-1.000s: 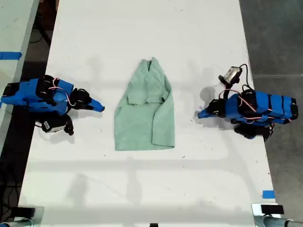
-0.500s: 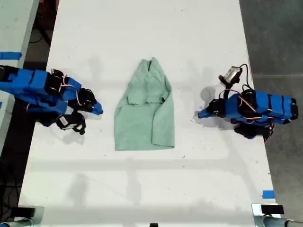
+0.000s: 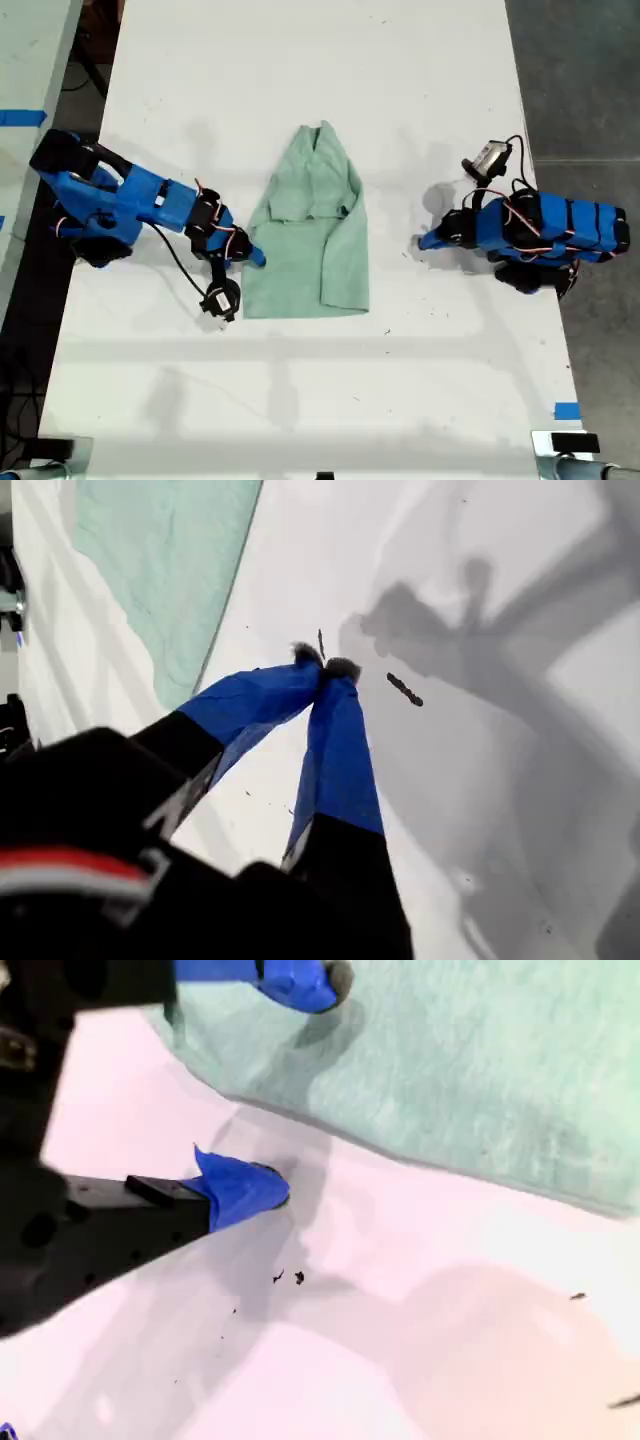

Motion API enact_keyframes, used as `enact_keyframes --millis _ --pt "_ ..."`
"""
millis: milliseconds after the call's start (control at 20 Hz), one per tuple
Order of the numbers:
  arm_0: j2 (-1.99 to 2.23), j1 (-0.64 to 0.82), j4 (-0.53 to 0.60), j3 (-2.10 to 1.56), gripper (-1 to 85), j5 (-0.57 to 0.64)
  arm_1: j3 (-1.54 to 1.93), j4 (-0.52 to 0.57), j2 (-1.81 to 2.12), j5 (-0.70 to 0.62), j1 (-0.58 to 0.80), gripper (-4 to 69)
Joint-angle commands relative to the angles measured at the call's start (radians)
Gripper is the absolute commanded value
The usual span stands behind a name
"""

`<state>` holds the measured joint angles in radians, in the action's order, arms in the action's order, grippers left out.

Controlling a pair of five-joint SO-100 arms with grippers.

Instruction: Fold t shirt

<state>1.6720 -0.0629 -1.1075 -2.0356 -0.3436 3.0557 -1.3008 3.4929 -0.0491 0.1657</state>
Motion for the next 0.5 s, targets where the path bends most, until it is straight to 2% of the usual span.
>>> enact_keyframes --millis 0,50,200,250,450 --pt "-0.049 0.02 -0.003 0.048 21.9 -0.002 0.058 -0.003 0.014 0.006 0.008 1.3" --pt "-0.095 0.031 -0.009 0.054 1.0 -0.023 0.058 -0.003 0.014 0.008 0.008 1.3" --pt "-0.141 0.046 -0.057 0.109 -0.1 -0.041 0.058 -0.003 0.014 0.009 0.008 1.3" --pt "-0.133 0.048 -0.114 0.15 -0.1 -0.057 0.058 -0.003 0.014 0.009 0.008 1.3" --pt "-0.242 0.054 -0.472 0.612 -0.2 -0.037 0.058 -0.003 0.014 0.009 0.008 1.3"
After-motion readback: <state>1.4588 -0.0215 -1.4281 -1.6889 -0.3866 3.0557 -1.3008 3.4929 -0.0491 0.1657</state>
